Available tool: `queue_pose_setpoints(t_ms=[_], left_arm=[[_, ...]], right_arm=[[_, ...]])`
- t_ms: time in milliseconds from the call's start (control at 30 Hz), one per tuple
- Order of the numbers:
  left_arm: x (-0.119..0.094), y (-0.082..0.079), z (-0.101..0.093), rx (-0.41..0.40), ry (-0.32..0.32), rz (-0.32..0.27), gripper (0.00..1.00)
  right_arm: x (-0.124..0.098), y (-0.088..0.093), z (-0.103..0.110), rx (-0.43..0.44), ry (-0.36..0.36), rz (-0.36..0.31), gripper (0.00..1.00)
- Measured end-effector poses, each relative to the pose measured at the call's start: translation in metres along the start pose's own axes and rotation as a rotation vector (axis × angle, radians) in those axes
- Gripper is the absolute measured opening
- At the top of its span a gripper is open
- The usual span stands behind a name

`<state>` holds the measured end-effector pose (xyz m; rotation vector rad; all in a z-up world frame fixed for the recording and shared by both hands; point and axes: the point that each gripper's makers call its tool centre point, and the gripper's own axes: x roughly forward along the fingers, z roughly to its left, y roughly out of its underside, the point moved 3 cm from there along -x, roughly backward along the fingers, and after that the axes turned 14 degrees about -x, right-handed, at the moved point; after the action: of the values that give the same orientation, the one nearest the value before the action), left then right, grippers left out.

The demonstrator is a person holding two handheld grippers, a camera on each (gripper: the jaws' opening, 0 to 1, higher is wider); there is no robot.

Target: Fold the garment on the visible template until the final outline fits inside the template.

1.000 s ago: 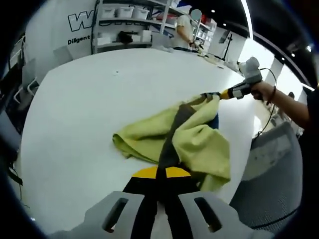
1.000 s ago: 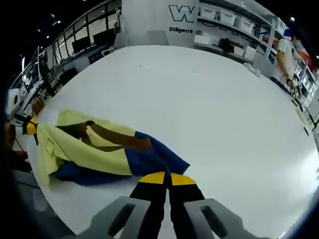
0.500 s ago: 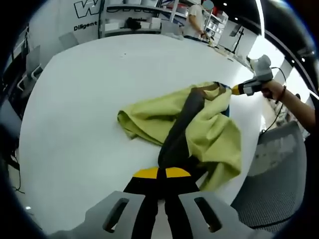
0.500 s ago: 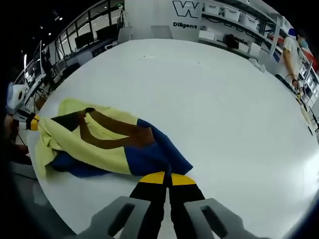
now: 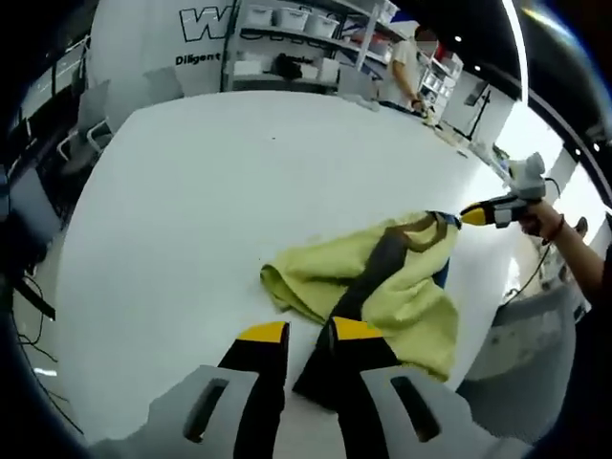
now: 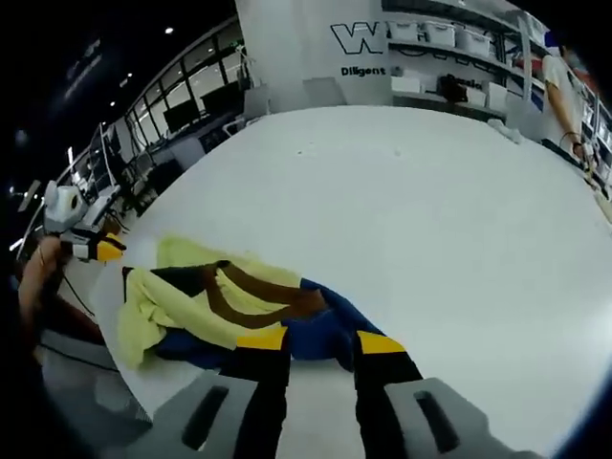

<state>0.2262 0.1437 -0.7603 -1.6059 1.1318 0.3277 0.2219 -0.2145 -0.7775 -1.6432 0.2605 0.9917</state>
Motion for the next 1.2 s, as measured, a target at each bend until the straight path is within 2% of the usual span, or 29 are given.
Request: queue_pose_setpoints(t_ms=[67,233,333,433,567,600,667,733,1000,1200], left_arm=[[0.005,-0.006,-0.007,0.047,0.023,-0.011,0.16],[0.023,-0.011,-0.022,0.037,0.072,-0.011,0.17],[0.038,-0.010,-0.024,0.044,0.082,0.004,0.17],[0.053,-0.007,-0.025,0.061,0.074,0.018,0.17],[0.068,-0.002,-0.026,0.074,0.070,0.046,0.17],[0.072,-0.001,-0.027,0.077,0.070,0.044,0.15],[0.079,-0.009,-0.028,0.170,0.072,-0.029,0.14],[0.084,0.002,-0.032,0.126,0.093,0.024,0.14],[0.089,0.012,-0.039,0.147,0.114,0.068,0.13],[0.091,0.021,-0.043,0.175,0.122,0.096,0.16]], right_arm=[[0.001,-0.005,-0.002,0.003,-0.002,-0.016,0.20],[0.012,-0.010,-0.004,0.039,-0.033,-0.030,0.18],[0.020,-0.008,0.000,0.007,-0.068,0.002,0.19],[0.027,-0.007,-0.002,0.006,-0.062,0.011,0.18],[0.035,0.002,-0.004,0.015,-0.083,0.061,0.19],[0.037,0.006,-0.003,-0.011,-0.089,0.081,0.19],[0.039,0.011,-0.003,-0.035,-0.089,0.104,0.18],[0.041,0.015,-0.004,-0.041,-0.084,0.115,0.19],[0.044,0.026,-0.008,-0.045,-0.090,0.147,0.20],[0.043,0.030,-0.003,-0.053,-0.099,0.155,0.12]])
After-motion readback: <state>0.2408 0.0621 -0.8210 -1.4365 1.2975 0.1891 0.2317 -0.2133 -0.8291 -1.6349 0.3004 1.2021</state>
